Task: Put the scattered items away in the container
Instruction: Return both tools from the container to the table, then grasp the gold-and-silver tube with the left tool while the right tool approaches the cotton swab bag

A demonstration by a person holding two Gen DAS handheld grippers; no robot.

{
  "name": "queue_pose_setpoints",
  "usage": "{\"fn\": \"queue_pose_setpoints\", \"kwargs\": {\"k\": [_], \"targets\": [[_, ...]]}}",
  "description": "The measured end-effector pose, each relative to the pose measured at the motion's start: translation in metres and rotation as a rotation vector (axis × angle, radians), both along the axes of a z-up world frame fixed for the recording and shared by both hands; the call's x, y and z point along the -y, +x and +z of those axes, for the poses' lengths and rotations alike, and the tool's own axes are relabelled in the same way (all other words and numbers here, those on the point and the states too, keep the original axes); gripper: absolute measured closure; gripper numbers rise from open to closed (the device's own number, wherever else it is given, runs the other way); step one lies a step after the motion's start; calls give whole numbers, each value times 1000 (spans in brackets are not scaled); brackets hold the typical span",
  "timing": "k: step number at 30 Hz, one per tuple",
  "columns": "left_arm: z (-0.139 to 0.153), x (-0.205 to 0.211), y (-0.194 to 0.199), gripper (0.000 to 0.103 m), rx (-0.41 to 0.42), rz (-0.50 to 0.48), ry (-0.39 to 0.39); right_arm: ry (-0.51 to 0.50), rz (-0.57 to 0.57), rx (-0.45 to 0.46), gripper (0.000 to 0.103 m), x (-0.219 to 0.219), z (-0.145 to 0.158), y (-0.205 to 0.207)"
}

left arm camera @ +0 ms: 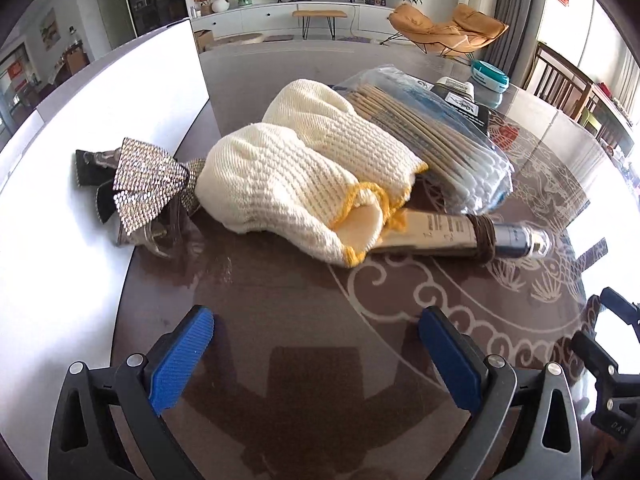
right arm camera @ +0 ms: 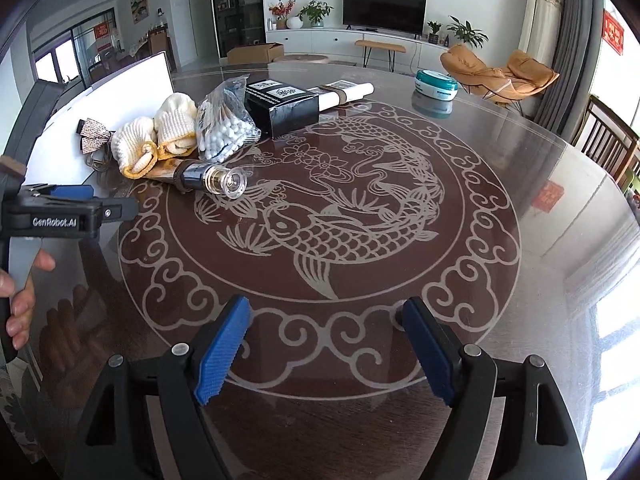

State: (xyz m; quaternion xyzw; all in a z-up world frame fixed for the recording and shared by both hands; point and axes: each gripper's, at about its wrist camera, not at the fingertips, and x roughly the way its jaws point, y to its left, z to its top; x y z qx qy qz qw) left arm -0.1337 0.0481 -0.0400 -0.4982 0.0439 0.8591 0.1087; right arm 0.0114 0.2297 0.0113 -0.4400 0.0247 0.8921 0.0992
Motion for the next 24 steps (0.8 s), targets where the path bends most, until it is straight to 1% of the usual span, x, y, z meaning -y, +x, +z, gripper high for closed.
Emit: {"fn": "queue_pose_setpoints", "kwargs": {"k": [4, 6, 8, 11, 13, 15, 17, 18, 20, 24], "targets": [[5, -1, -30, 0, -17, 3, 97, 2, 0, 0, 23, 0, 0, -1], [6, -7, -43, 0, -33, 2, 100, 1, 0, 0, 23, 0, 0, 0], [6, -18, -53, 0, -50, -24, 89, 0, 0, 0, 23, 0, 0, -1], [2, -41, -54, 0, -68, -125, 66, -2, -1, 0, 23, 0, -1, -1], [2, -61, -49, 0, -79, -228, 33, -2, -1, 1, 23, 0, 0, -1], [2, -76, -38, 0, -81, -342, 24, -2, -1, 0, 23, 0, 0, -1], [3, -84, -29, 0, -84, -411, 19, -2, -1, 0, 23, 1, 0, -1], [4, -84, -26, 0, -83, -415, 20, -2, -1, 0, 23, 0, 0, -1], [5, -79, -23, 0, -80, -390, 22, -2, -1, 0, 23, 1, 0, -1], [6, -57, -7, 0, -78, -339, 17, -2, -2, 0, 23, 1, -1, -1]]}}
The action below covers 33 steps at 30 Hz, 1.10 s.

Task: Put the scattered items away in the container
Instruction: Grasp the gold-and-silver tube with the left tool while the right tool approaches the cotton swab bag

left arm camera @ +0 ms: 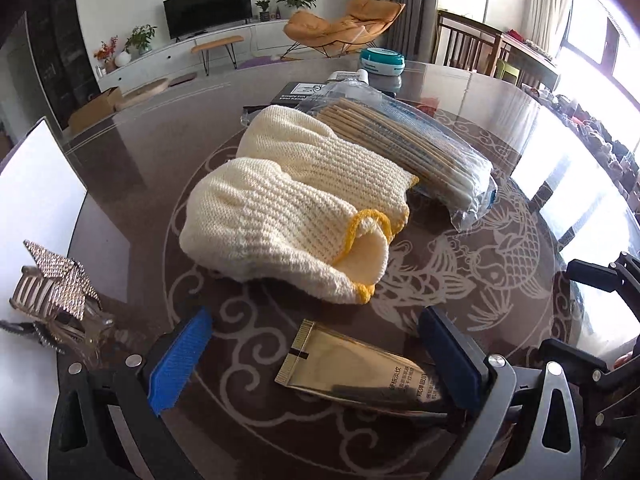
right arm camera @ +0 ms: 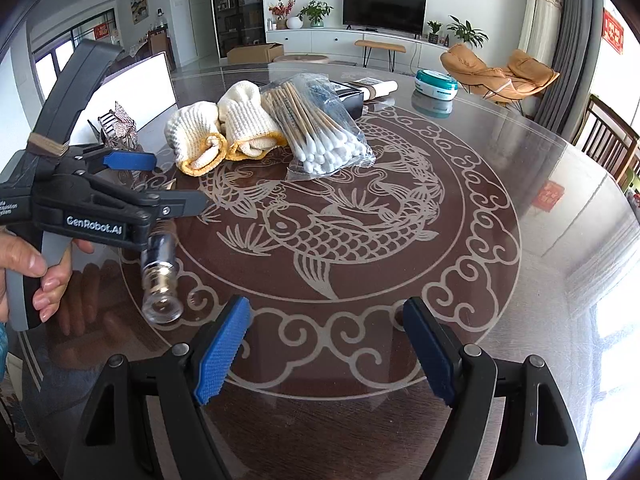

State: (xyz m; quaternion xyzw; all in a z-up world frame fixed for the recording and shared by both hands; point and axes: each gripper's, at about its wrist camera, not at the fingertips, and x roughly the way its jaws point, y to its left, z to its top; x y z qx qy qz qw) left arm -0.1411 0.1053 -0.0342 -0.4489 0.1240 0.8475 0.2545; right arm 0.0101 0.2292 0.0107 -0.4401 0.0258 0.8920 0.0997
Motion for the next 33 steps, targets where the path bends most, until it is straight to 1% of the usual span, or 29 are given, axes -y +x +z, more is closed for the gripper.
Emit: {"fn": "queue_pose_setpoints", "kwargs": {"k": [4, 8, 10, 12, 14, 16, 22, 27, 29, 30, 31, 32, 33], "targets": [[-1, 33, 24, 0, 0, 96, -2, 0, -1, 0, 23, 0, 0, 0], [3, 48, 45, 0, -3, 130, 35, 0, -1, 0, 23, 0, 0, 0], [5, 48, 53, 0, 6, 139, 42, 0, -1, 0, 23, 0, 0, 0], [3, 45, 59, 0, 33, 149, 39, 0, -1, 0, 23, 0, 0, 0], [-2, 41, 66, 0, 50, 154, 23, 0, -2, 0, 23, 0, 0, 0], [-5, 36, 73, 0, 33, 162, -21, 0, -2, 0, 23, 0, 0, 0], [-9, 38, 77, 0, 21, 205, -7, 0, -2, 0, 23, 0, 0, 0], [-9, 39, 82, 0, 6, 206, -3, -1, -2, -1, 23, 0, -1, 0], [-7, 44, 83, 15, -20, 230, 11, 0, -2, -1, 23, 0, -1, 0], [-4, 48, 84, 32, -35, 234, 18, 0, -3, -1, 23, 0, -1, 0], [-3, 50, 84, 43, -44, 235, 18, -1, -3, -1, 23, 0, -1, 0], [-2, 52, 84, 48, -50, 234, 20, -2, -3, -1, 23, 0, -1, -1], [-2, 54, 83, 56, -57, 234, 20, -3, -3, -1, 23, 1, 0, -1]]}}
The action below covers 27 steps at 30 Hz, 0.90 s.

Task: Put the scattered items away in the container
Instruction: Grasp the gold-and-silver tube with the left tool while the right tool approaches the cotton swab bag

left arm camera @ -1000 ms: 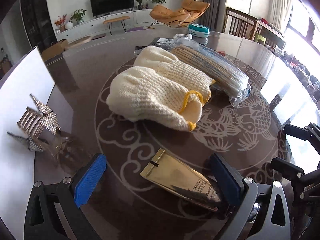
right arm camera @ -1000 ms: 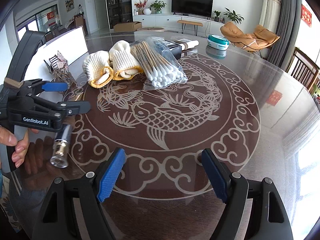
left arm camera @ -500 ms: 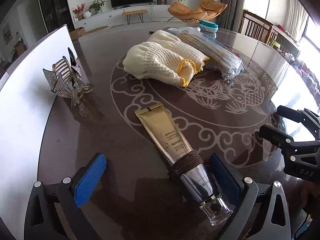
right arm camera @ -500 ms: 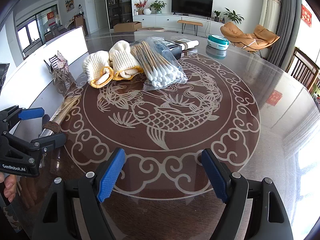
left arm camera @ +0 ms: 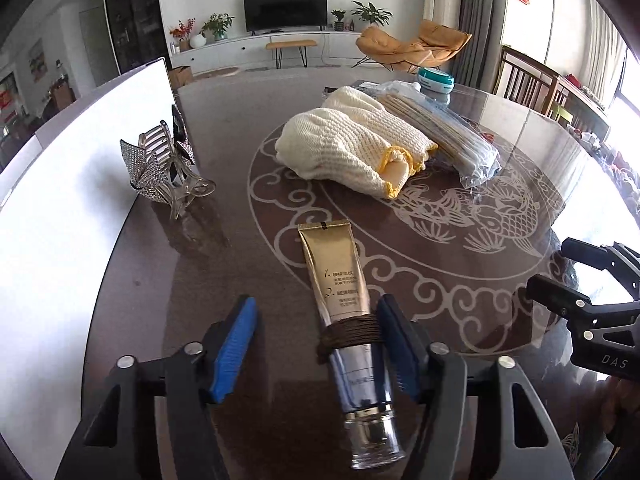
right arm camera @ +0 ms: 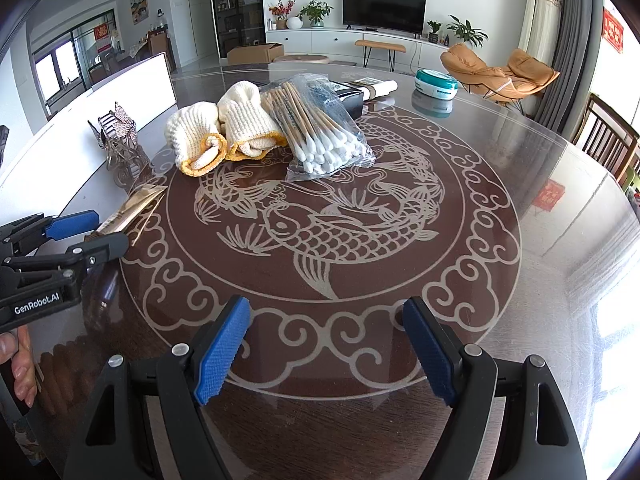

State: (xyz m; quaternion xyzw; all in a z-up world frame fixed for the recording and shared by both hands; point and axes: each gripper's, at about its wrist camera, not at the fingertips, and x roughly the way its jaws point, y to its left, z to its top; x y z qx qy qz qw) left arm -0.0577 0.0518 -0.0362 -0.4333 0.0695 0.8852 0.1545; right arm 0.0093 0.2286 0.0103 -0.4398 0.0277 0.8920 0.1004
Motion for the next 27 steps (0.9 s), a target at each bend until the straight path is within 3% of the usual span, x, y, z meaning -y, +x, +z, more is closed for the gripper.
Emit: {"fn": "queue_pose_setpoints", "kwargs": {"k": [4, 9, 13, 18, 19, 21, 22, 27], "targets": [[0, 7, -1, 65, -12, 11, 19, -49, 53, -22, 22, -7, 2, -11], [0, 8, -1, 65, -12, 12, 20, 34, 137, -40, 22, -20, 17, -68], [0, 7, -1, 65, -12, 11, 19, 94, 224, 3, 22, -19, 21, -120], [1, 7, -1, 65, -11, 12, 21, 31, 284, 74, 26, -20, 8, -151], [1, 6, -1, 65, -11, 12, 21, 23, 280, 72, 29, -20, 7, -151], [1, 7, -1, 65, -11, 12, 21, 7, 261, 72, 56, -21, 5, -148], [1, 6, -1, 65, -11, 12, 21, -15, 250, 65, 60, -23, 5, -145], [1, 6, -1, 65, -12, 11, 21, -33, 200, 49, 60, -23, 4, -113]]}}
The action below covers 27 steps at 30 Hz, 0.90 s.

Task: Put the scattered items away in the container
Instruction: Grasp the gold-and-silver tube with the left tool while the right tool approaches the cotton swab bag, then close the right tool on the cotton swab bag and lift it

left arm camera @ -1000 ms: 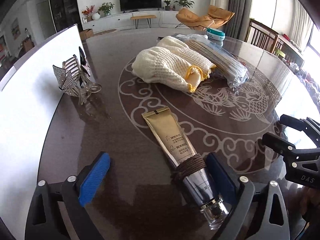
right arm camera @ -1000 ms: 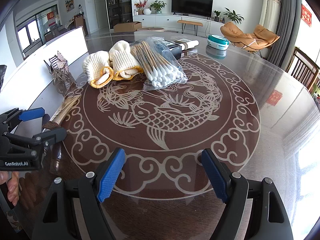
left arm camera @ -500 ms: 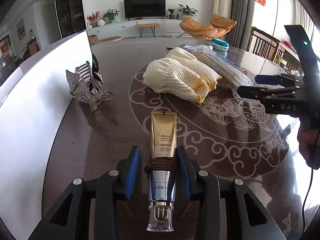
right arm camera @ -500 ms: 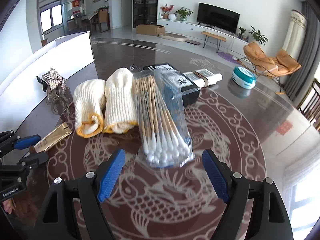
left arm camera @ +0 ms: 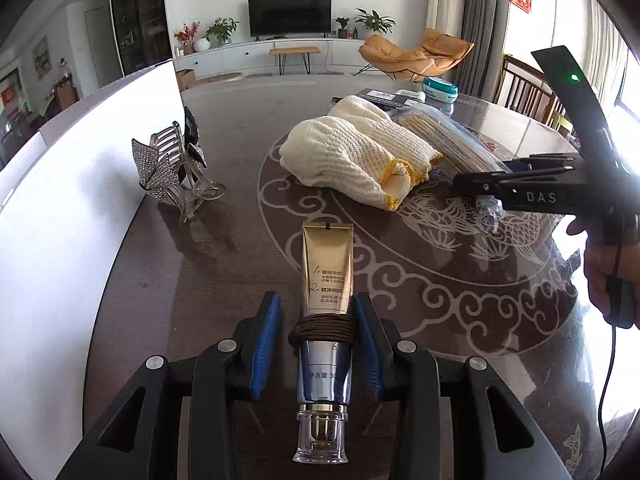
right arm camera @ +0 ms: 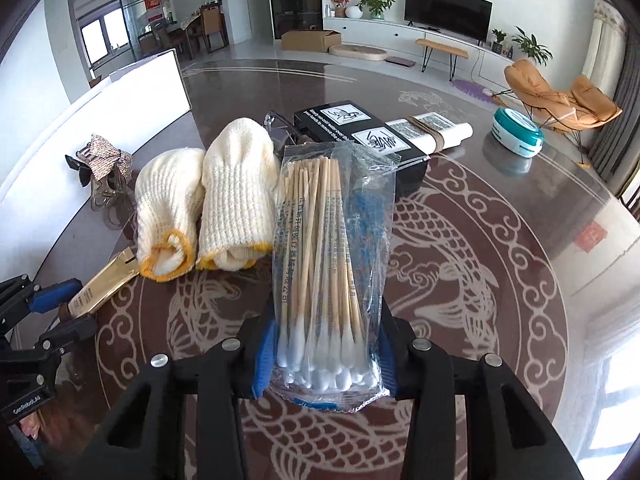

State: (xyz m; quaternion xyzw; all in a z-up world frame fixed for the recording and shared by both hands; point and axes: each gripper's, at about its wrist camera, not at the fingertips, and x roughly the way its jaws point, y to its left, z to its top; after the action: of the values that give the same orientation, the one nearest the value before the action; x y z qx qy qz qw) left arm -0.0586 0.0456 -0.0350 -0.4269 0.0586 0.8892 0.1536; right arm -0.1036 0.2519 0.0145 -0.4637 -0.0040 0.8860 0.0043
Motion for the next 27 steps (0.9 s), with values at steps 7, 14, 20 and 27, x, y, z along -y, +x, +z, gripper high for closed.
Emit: {"fn": "queue_pose_setpoints", "kwargs": {"k": [7, 14, 20, 27], "targets": [[0, 0, 0, 65, 0, 0, 0, 1, -105, -30, 60, 10, 0, 83], [0, -1, 1, 64, -3, 3, -5, 43, -173, -40, 39, 19, -2, 116], [0, -2, -1, 36, 9, 15, -17, 29, -191, -46, 30, 14, -5, 110], [-2, 0, -1, 24, 24, 30, -16, 34, -226, -44, 20, 11, -7, 109]]}}
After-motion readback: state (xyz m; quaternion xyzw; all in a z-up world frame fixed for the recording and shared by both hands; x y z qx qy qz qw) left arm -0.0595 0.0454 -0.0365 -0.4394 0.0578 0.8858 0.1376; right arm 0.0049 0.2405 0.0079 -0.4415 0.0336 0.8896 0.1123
